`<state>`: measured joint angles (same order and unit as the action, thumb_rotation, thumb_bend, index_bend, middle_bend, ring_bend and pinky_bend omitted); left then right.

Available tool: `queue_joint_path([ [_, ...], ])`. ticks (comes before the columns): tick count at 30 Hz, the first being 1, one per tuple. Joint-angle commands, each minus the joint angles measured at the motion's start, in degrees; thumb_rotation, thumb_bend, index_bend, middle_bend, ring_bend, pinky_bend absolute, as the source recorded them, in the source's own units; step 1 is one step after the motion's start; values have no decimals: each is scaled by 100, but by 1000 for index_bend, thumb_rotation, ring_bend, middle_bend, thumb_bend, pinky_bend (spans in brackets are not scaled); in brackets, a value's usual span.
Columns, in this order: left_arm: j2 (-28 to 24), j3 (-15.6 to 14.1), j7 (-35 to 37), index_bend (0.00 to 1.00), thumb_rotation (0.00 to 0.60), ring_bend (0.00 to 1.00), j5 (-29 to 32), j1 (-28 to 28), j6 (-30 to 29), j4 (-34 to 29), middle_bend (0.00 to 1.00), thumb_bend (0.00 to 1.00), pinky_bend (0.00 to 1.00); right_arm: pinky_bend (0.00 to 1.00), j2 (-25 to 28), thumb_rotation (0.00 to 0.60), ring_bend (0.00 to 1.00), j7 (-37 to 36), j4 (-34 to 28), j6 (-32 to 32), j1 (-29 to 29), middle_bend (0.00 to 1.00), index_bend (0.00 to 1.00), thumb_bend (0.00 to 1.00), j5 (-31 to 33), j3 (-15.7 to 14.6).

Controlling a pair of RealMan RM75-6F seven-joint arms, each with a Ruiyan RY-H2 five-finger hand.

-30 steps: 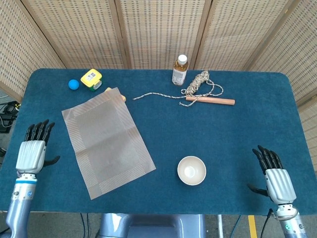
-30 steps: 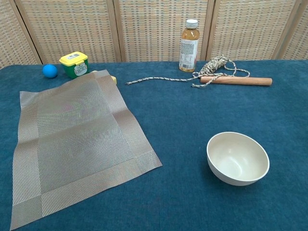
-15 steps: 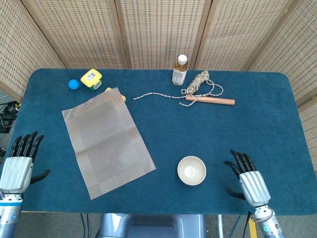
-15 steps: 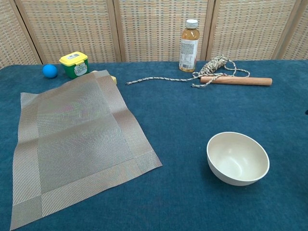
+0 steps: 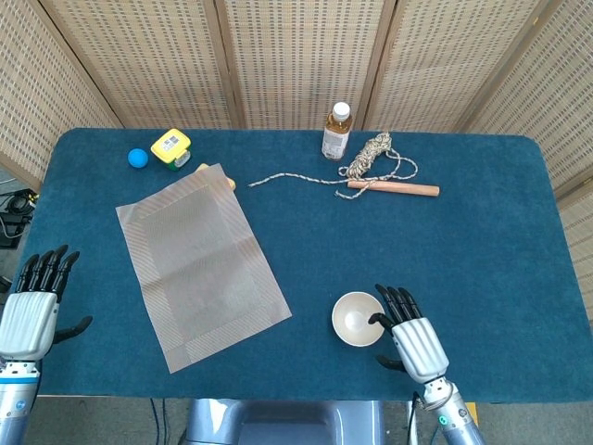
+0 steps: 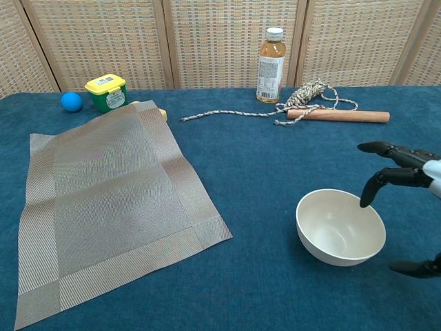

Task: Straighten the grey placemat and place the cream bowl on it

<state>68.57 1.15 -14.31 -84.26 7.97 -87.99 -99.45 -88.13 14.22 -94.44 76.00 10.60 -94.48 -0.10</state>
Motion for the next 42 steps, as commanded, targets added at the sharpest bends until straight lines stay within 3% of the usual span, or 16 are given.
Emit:
queue_joint_path([
  [1, 1, 1, 2, 61, 600, 0, -16, -7, 14, -5, 0, 91, 0, 80, -168, 600, 0, 57, 54, -107, 83, 42, 428, 220, 70, 36],
  [12, -39, 64, 123, 61, 600, 0, 0, -37, 72, -9, 0, 91, 0, 85, -480, 600, 0, 233, 414, -343, 170, 64, 460, 226, 488, 96],
  [22, -10, 105, 199, 64, 600, 0, -18, -45, 126, 14, 0, 90, 0, 125, -712, 600, 0, 97, 872, -453, 260, 147, 566, 242, 683, 117],
  [26, 10, 115, 186, 69, 600, 0, -42, -55, 117, 40, 0, 90, 0, 129, -803, 600, 0, 24, 1031, -470, 294, 162, 596, 326, 691, 105],
  [31, 26, 134, 185, 75, 600, 0, -12, -52, 156, 62, 0, 90, 0, 129, -868, 600, 0, -29, 1161, -502, 337, 174, 631, 499, 747, 130],
  [42, 79, 175, 168, 82, 600, 0, 95, -13, 297, 137, 0, 91, 0, 133, -879, 600, 0, -69, 1282, -608, 520, 190, 674, 528, 845, 304],
])
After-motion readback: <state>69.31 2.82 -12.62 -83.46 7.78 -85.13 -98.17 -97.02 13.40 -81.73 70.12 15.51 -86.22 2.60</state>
